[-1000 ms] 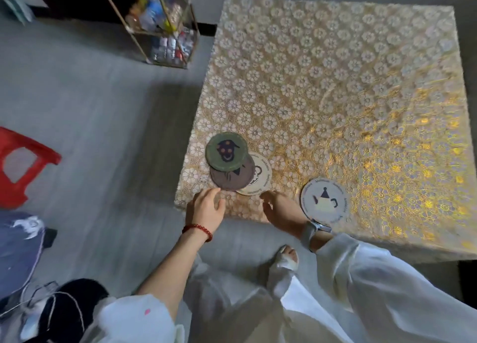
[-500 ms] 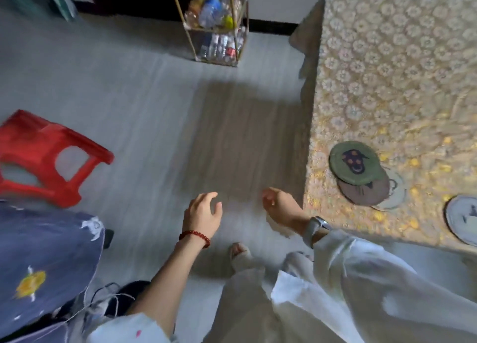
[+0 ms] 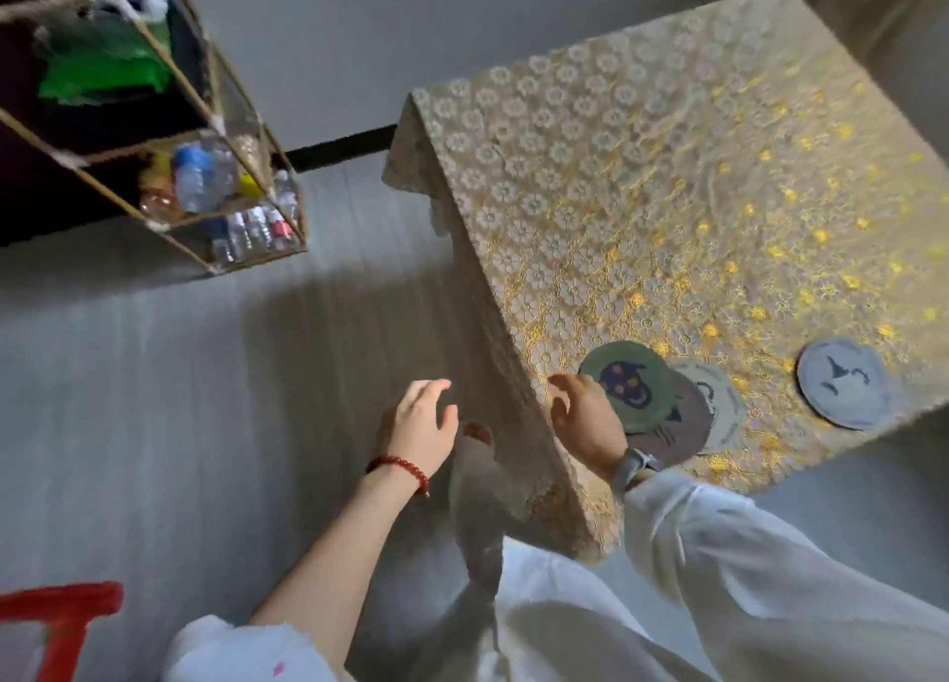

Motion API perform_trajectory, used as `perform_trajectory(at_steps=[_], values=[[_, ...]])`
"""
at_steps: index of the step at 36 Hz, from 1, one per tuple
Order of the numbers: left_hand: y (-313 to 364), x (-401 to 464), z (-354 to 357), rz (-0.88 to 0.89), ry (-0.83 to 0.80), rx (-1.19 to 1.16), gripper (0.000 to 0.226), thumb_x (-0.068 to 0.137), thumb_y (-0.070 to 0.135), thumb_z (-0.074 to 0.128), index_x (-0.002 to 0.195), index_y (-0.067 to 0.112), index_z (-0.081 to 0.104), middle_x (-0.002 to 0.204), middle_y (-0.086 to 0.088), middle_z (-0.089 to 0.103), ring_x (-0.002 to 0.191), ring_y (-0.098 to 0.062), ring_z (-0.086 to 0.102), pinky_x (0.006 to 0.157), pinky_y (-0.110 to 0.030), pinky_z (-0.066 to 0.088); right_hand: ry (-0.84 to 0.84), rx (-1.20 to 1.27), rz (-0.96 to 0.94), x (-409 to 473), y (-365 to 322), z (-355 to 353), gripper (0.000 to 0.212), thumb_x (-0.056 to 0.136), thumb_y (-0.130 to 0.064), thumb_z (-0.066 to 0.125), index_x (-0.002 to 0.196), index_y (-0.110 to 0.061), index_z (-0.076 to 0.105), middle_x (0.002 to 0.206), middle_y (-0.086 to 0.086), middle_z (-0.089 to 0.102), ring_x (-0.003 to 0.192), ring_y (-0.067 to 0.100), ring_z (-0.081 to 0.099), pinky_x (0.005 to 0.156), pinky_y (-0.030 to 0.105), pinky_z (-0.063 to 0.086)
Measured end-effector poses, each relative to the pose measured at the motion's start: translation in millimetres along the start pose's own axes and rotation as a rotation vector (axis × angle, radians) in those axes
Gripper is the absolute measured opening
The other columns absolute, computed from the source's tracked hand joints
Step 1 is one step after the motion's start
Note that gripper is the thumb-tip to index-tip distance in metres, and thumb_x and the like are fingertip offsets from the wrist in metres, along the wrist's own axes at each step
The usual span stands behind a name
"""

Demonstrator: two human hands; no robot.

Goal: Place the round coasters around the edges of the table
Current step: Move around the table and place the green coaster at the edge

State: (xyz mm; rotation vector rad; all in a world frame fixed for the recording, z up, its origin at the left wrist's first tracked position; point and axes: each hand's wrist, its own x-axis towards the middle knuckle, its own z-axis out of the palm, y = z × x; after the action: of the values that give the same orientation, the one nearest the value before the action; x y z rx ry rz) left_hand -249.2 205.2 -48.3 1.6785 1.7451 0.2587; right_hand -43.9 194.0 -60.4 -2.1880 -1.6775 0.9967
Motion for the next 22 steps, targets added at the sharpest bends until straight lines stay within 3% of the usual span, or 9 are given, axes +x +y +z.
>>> perform_trajectory(at_steps=[7, 16, 22], values=[[37, 101, -11, 0.223, -0.209, 0.309, 0.042, 0.089, 0.028, 0.045, 0.13, 0.021, 0.042, 0.137, -0.002, 0.044, 0.125, -0.023, 0.04, 0.104, -0.043, 0.033, 0.193, -0.066, 0.368, 30, 19, -19, 0.044, 0.083, -0.02, 0.053, 0.124, -0.01, 0.042, 0.131, 0.018, 0.042, 0.115, 0.037, 0.038, 0.09, 0.049, 0.04], [75, 170, 19, 0.417, -0.492, 0.589, 0.057, 0.088, 0.037, 0.047, 0.139, 0.028, 0.024, 0.154, -0.007, 0.013, 0.142, -0.027, 0.009, 0.112, -0.053, 0.015, 0.266, 0.215, 0.942, 21, 35, -17, 0.078, 0.081, -0.027, 0.061, 0.138, -0.009, 0.012, 0.141, 0.022, 0.025, 0.128, 0.041, 0.026, 0.1, 0.056, 0.032], [81, 210, 32, 0.631, -0.57, 0.799, 0.064, 0.086, 0.041, 0.047, 0.141, 0.032, 0.015, 0.156, -0.007, -0.003, 0.142, -0.03, -0.004, 0.113, -0.054, 0.004, 0.353, 0.38, 1.152, 29, 29, -15, 0.071, 0.078, -0.026, 0.066, 0.131, -0.002, 0.024, 0.132, 0.022, 0.034, 0.121, 0.038, 0.033, 0.096, 0.048, 0.037]])
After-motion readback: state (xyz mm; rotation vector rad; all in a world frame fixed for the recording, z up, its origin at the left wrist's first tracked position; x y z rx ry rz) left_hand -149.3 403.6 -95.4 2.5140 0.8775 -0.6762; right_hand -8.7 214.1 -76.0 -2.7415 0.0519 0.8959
